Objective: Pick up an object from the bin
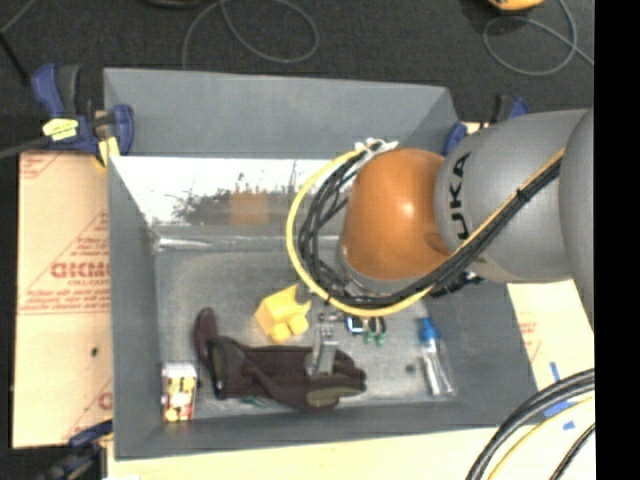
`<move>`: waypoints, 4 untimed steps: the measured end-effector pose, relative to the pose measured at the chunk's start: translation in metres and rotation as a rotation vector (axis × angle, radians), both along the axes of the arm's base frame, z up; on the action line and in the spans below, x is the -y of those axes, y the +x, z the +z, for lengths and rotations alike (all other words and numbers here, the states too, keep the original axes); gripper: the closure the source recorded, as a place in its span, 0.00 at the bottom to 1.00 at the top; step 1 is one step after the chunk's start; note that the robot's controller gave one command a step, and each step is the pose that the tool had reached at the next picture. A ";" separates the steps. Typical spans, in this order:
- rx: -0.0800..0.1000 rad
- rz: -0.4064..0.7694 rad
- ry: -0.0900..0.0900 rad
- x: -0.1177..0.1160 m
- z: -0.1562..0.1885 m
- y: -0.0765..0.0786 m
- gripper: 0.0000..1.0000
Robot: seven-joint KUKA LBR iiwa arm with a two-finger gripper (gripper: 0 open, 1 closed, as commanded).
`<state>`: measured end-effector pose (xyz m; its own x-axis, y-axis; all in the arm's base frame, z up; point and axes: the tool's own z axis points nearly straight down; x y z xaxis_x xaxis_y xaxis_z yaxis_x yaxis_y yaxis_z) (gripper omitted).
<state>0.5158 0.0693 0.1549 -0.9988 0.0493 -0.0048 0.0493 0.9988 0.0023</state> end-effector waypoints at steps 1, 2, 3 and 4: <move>0.002 -0.109 0.000 0.013 -0.017 0.017 0.00; 0.005 -0.210 0.001 0.013 -0.039 0.030 0.00; 0.008 -0.092 -0.001 -0.001 -0.045 0.070 0.00; 0.009 -0.153 0.002 -0.005 -0.049 0.086 0.00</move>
Offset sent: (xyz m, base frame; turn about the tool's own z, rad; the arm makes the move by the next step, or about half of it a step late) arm 0.0403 -0.0110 -0.0653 0.0930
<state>0.6015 0.0745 0.1062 -0.9795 0.2010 -0.0139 0.2009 0.9796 0.0053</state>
